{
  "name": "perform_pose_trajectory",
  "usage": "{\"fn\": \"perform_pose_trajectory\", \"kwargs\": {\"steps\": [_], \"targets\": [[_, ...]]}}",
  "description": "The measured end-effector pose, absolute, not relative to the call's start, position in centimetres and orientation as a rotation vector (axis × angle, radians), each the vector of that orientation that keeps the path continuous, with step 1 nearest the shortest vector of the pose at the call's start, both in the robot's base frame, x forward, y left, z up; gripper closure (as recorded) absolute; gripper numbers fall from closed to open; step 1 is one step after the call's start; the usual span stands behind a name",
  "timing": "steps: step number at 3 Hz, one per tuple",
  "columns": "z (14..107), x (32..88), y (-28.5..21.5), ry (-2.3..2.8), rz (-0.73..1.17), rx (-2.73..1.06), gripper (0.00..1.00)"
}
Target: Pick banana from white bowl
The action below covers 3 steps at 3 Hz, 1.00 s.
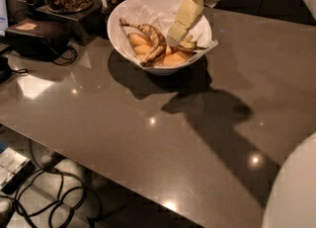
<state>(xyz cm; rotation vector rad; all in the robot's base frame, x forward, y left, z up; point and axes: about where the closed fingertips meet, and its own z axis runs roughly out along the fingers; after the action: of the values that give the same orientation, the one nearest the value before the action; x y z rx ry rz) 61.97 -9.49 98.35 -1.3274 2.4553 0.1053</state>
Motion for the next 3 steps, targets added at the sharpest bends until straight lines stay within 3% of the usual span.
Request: {"fn": "perform_pose_trajectory", "kwargs": {"steps": [3], "targets": [[98.0, 64.4, -8.5, 2.477, 0.161, -1.208, 0.00]]}}
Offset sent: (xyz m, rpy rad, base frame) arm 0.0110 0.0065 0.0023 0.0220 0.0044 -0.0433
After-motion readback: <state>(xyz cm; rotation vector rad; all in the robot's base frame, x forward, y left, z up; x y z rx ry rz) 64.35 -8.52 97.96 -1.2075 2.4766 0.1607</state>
